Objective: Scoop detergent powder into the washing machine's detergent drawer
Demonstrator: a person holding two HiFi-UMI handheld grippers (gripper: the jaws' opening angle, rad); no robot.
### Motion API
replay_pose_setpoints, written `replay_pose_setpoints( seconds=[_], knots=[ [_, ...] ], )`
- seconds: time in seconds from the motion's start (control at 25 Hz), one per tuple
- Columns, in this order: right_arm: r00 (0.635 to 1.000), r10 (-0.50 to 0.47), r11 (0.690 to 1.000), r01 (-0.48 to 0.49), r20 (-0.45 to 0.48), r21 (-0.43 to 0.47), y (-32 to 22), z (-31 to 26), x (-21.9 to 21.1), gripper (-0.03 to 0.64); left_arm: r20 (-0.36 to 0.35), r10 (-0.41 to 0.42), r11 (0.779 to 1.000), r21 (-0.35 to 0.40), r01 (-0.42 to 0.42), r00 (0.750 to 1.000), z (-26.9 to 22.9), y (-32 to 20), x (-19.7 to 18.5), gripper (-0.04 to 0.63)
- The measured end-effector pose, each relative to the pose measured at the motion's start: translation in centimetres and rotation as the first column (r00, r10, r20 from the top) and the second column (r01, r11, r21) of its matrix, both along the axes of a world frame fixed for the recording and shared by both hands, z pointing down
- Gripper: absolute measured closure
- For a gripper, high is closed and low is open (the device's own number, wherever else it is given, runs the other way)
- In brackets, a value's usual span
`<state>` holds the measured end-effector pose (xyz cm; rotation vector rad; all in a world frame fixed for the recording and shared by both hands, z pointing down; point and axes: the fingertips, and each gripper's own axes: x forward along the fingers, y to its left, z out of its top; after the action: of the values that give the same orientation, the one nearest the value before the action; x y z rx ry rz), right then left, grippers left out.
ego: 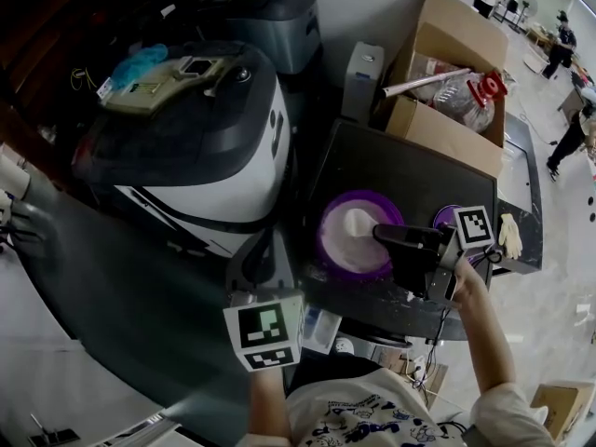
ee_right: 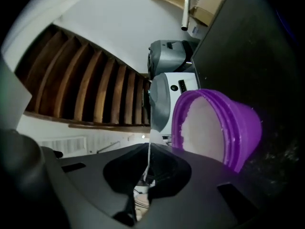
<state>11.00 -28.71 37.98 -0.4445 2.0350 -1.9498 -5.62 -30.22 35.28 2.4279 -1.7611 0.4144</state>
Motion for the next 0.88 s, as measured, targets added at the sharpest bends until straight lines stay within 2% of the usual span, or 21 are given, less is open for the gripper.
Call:
replay_pose_setpoints(
  seconds=[0.16, 0.4, 0.88],
  knots=[
    [0.985, 0.062, 0.998, -0.060, 0.162, -0.018, 0.1, -0.9, 0.4, 0.595, 0.005, -0.013, 1.000, 0.008, 0.013, 1.000, -0.4, 0.7, 0.4, 0.592],
    [0.966, 0.111, 0.994, -0.108, 0.234, -0.026, 0.2, -1.2, 0.9, 0.595, 0.005, -0.040, 0.999, 0.008, 0.040, 0.999, -0.5, 1.8, 0.5, 0.592],
    [0.979, 0.030, 0.999, -0.037, 0.203, 0.029, 3.0, -2.4, 0.8, 0.595, 0.029, -0.133, 0.991, 0.034, 0.132, 0.991, -1.3, 6.0, -0.1, 0.592]
  ],
)
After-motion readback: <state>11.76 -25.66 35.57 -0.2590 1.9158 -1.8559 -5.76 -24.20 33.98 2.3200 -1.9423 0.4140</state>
